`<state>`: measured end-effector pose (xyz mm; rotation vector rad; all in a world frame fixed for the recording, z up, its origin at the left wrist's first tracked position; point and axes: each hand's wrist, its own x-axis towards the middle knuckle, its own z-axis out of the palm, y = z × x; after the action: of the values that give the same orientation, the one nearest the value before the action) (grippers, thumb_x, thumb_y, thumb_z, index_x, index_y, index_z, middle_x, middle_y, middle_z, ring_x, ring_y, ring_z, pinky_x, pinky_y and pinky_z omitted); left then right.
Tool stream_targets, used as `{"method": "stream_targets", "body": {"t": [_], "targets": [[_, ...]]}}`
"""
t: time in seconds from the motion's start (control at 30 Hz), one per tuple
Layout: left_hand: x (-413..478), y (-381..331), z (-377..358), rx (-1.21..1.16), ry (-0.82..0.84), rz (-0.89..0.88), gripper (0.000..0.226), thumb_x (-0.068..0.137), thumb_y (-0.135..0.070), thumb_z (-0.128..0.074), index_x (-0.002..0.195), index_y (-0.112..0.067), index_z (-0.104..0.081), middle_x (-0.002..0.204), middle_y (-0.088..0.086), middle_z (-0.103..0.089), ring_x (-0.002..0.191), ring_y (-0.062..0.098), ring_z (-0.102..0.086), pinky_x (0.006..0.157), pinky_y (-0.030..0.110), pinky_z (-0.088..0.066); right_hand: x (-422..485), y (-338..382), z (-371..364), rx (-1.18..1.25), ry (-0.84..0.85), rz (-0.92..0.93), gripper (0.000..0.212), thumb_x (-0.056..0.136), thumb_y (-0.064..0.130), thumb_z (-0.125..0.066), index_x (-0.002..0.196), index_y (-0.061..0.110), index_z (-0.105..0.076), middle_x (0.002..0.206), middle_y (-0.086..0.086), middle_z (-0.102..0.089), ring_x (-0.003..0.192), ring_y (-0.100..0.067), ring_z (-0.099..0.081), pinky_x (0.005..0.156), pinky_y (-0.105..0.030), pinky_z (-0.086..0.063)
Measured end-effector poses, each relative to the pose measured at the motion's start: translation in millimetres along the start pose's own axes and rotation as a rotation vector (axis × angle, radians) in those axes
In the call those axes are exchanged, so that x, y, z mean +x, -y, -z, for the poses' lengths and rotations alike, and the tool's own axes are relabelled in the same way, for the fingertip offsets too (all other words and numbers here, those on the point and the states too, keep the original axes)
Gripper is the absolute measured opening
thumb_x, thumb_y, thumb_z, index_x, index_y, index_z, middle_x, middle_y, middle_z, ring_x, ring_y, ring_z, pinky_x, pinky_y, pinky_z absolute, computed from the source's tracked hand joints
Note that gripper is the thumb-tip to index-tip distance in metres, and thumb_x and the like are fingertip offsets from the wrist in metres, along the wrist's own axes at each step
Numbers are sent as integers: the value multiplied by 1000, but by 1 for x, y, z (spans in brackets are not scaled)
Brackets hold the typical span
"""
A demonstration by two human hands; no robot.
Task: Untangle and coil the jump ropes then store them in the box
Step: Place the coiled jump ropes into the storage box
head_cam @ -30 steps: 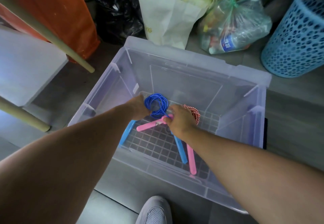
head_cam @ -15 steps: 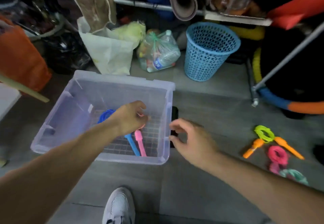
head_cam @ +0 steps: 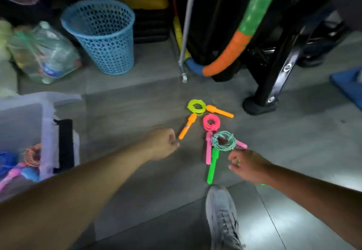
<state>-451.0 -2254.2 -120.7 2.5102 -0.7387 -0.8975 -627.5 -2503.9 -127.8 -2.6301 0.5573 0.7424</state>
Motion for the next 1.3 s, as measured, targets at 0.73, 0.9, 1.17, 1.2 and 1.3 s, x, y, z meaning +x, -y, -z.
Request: {"method": "stream_targets", "body": {"t": [0.73,0.9,1.17,1.2,1.3], "targets": [[111,-79,-150,-708,60,-31,76,78,-27,-81,144,-19,-45,132,5,-58,117,17,-61,89,29,-55,90,-55,-55,1025,-370,-221,13,99,20,-59,87,13,-60,71,-8,-60,50,-17,-62,46,-27,-48],[43,-75,-72,-968,177,-318,43,92,4,-63,126,-22,-59,130,12,-65,123,33,-60,105,41,-49,20,13,8,1206,-340,47,11,99,13,-57,91,6,-57,55,-5,-56,43,-18,-54,42,-27,-46],[-89,-2,87,-538,-139,-399,37,86,-38,-73,120,-25,-66,118,-11,-71,114,9,-65,102,37,-51,-39,181,75,1322,-135,318,9,94,18,-61,100,13,-66,73,-6,-68,51,-16,-61,49,-31,-55],[-106,16,103,-565,-183,-369,32,86,-36,-74,115,-25,-67,113,-12,-73,109,9,-67,98,36,-53,-41,207,77,1316,-135,348,9,93,19,-63,100,13,-65,76,-6,-68,52,-16,-62,51,-32,-56],[-162,76,144,-574,-301,-274,15,89,-33,-73,101,-34,-65,87,-23,-71,82,-1,-65,78,25,-52,-48,292,70,1220,-150,447,16,93,20,-65,108,18,-62,81,-8,-72,53,-23,-66,52,-36,-57]]}}
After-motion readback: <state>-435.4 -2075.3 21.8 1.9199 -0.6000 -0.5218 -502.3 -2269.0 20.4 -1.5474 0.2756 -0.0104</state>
